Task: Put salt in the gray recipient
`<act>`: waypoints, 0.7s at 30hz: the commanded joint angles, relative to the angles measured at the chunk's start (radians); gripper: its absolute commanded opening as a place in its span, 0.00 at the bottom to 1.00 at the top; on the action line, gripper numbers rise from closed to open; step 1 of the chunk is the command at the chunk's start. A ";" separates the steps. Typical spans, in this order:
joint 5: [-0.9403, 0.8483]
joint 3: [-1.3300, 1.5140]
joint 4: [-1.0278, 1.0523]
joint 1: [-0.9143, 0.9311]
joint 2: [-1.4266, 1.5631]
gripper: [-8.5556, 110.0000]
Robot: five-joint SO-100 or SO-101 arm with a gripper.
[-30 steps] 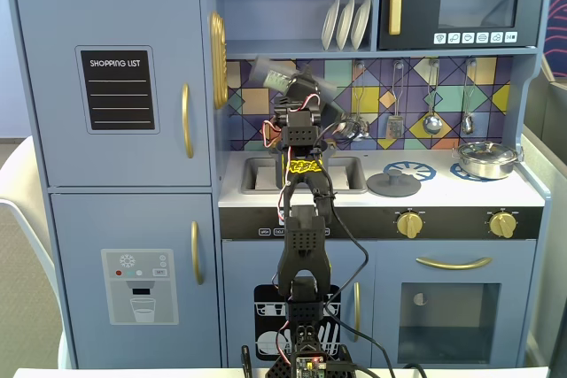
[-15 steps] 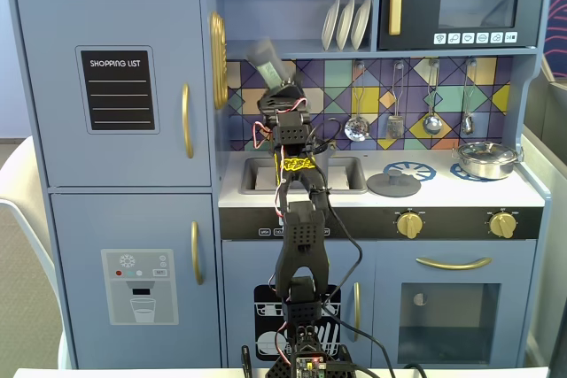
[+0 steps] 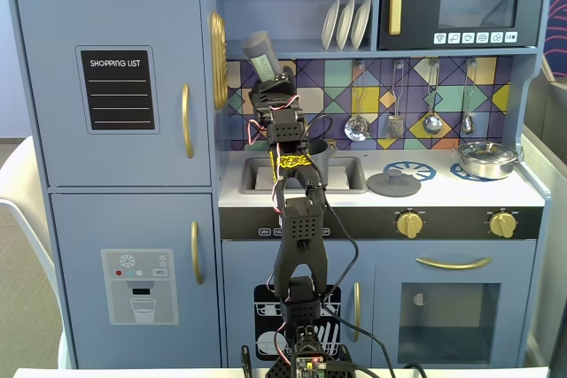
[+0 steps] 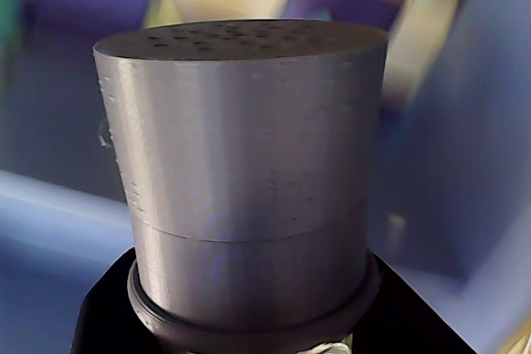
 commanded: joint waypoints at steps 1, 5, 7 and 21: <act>0.000 -0.072 0.117 0.037 0.005 0.07; 0.043 -0.069 0.373 0.069 0.006 0.07; 0.044 -0.054 0.397 0.069 0.008 0.07; -0.057 -0.021 0.081 0.066 0.023 0.07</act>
